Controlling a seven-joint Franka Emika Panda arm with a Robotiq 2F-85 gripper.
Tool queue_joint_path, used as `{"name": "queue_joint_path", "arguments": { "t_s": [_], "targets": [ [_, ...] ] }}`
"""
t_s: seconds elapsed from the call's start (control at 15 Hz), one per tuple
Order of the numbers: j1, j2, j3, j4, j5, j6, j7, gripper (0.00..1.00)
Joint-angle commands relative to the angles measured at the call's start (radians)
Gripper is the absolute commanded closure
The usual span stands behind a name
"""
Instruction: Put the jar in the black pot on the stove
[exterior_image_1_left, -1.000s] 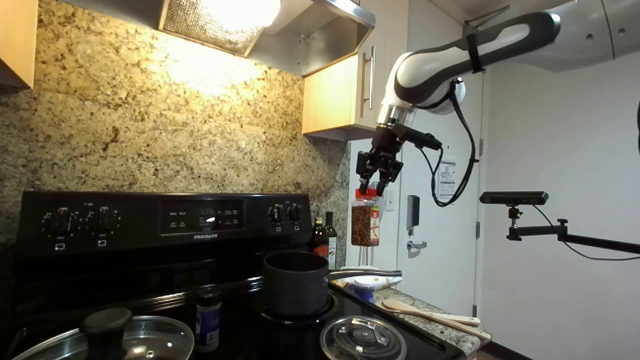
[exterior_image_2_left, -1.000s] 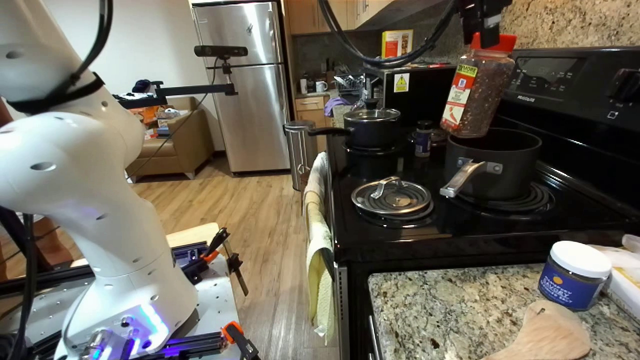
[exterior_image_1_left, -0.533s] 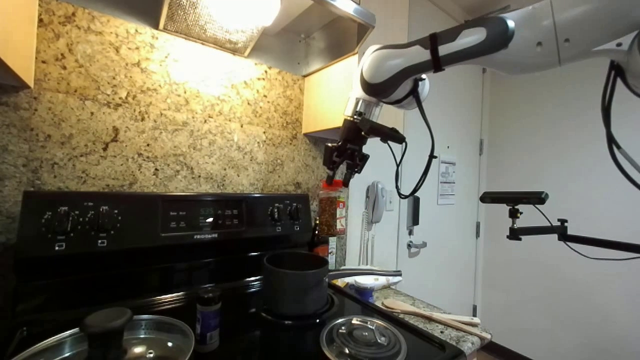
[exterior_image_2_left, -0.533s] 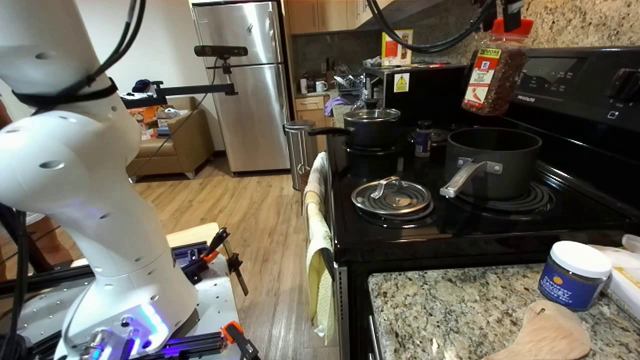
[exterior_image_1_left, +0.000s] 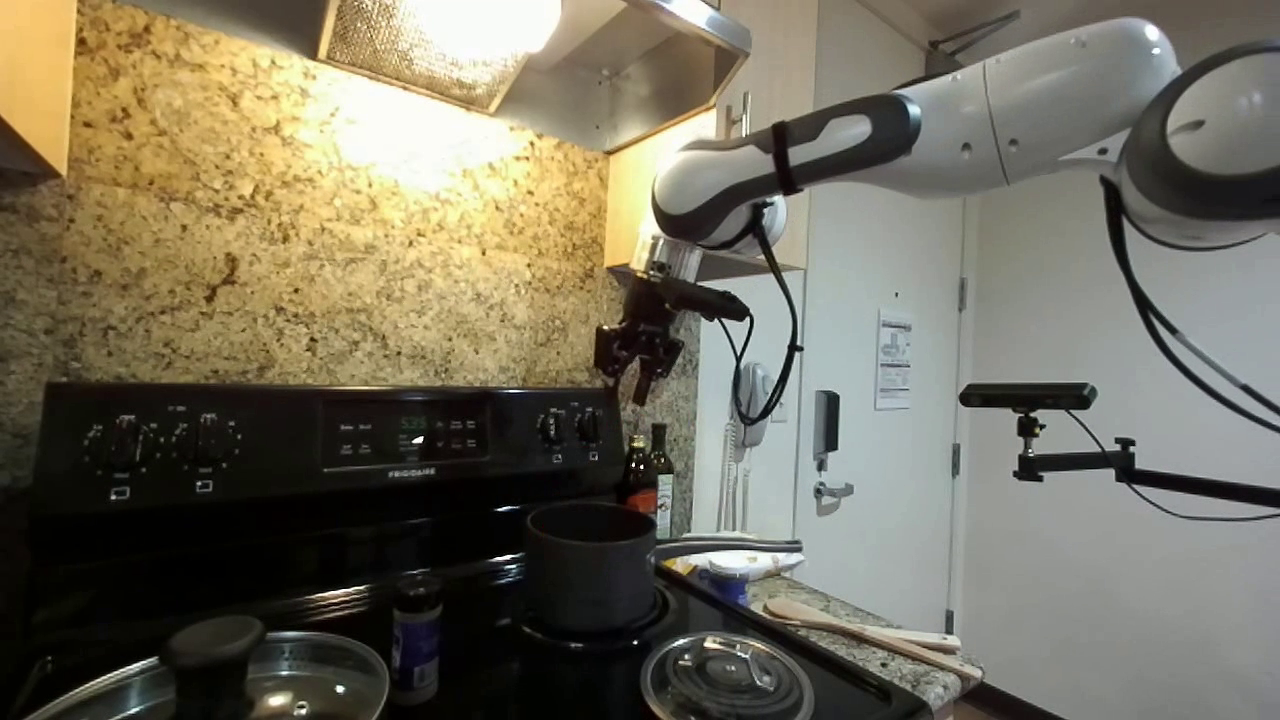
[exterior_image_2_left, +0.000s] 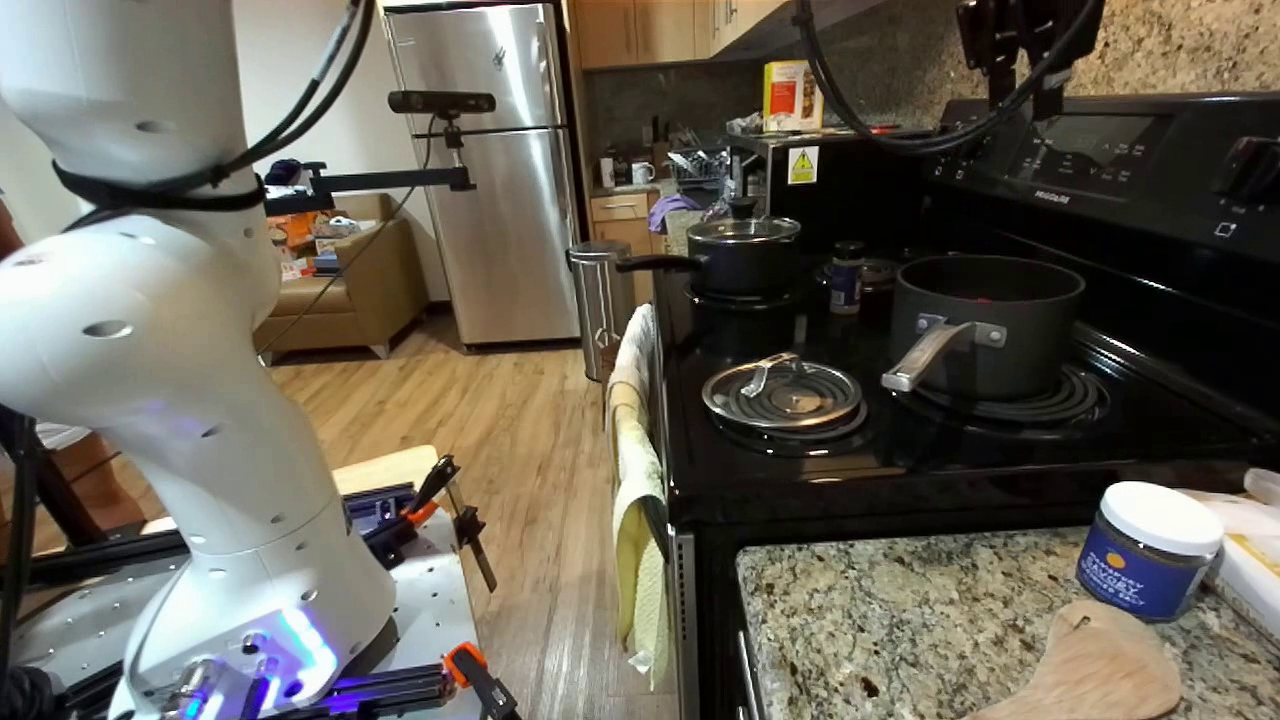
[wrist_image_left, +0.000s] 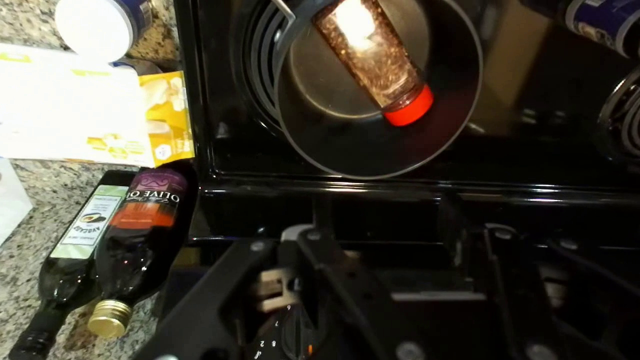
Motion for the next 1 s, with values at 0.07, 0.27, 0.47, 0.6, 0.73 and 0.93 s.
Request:
{"name": "queue_joint_path", "arguments": {
  "t_s": [0.07, 0.27, 0.47, 0.6, 0.73, 0.93],
  "targets": [
    [-0.016, 0.047, 0.001, 0.064, 0.027, -0.054, -0.049, 0.67],
    [-0.027, 0.04, 0.0, 0.076, 0.045, -0.083, -0.055, 0.67],
    [-0.042, 0.027, -0.003, 0.096, 0.066, -0.123, -0.067, 0.1],
    [-0.052, 0.015, -0.009, 0.107, 0.088, -0.156, -0.057, 0.0],
    [-0.057, 0.004, -0.023, 0.12, 0.077, -0.225, -0.042, 0.0],
    [-0.059, -0.041, -0.048, 0.096, 0.04, -0.311, -0.035, 0.0]
  ]
}}
